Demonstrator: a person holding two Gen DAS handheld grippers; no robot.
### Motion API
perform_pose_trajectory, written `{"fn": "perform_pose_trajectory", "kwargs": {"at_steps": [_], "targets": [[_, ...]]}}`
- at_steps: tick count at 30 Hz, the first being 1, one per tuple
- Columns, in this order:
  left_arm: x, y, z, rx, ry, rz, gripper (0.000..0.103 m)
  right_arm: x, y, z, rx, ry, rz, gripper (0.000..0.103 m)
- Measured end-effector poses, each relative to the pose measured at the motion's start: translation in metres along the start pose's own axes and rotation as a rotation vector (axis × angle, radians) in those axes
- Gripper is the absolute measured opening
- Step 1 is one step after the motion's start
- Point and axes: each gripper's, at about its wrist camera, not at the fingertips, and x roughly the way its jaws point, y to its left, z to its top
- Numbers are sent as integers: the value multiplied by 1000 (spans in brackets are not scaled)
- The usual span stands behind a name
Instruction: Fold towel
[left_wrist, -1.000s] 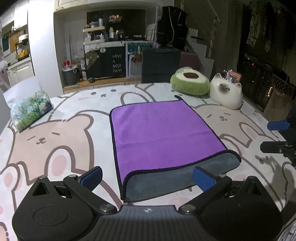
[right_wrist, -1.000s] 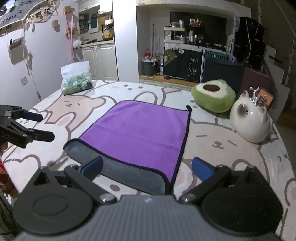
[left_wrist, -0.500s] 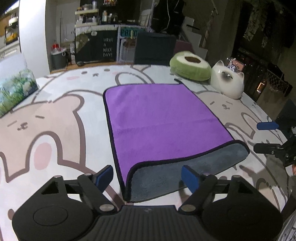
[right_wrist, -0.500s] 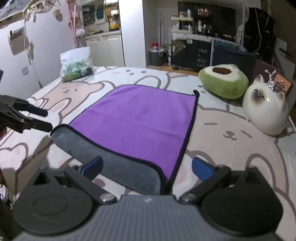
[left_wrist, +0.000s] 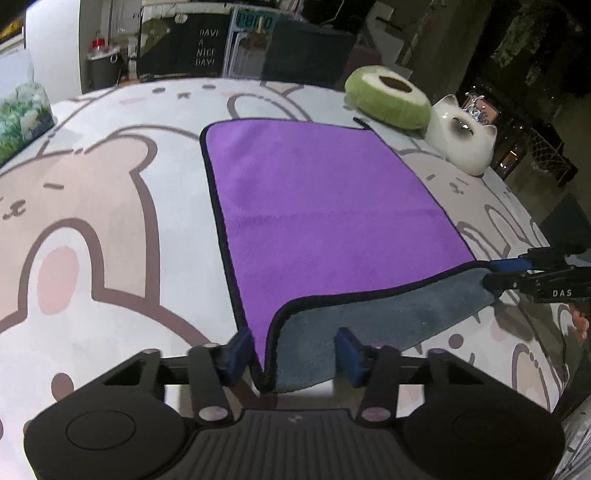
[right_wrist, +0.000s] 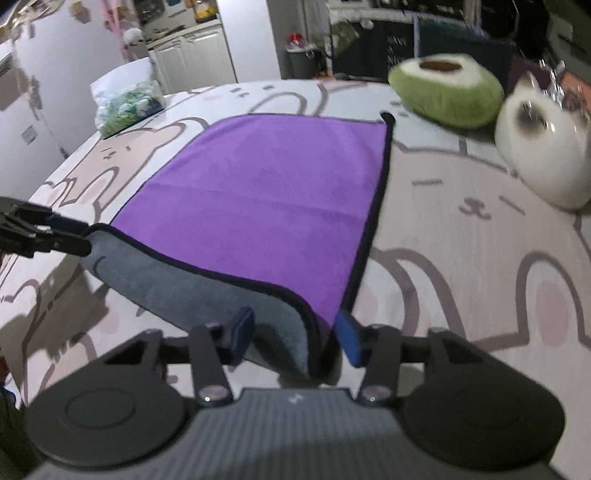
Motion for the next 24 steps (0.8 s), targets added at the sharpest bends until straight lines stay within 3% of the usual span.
{"fn": "perform_pose_trajectory", "kwargs": {"at_steps": [5,11,17,24], "targets": [[5,5,0,-19,19,-9,25,6,-6,1,47,45,31,35],[7,7,-1,-21,37,6,11,9,-8,3,46,75,35,24],[6,4,0,-7,42,11,5,7,-4,1,15,86,46,11],[3,3,0,1,35,12,4,6,-3,0,13,86,55,6]]}}
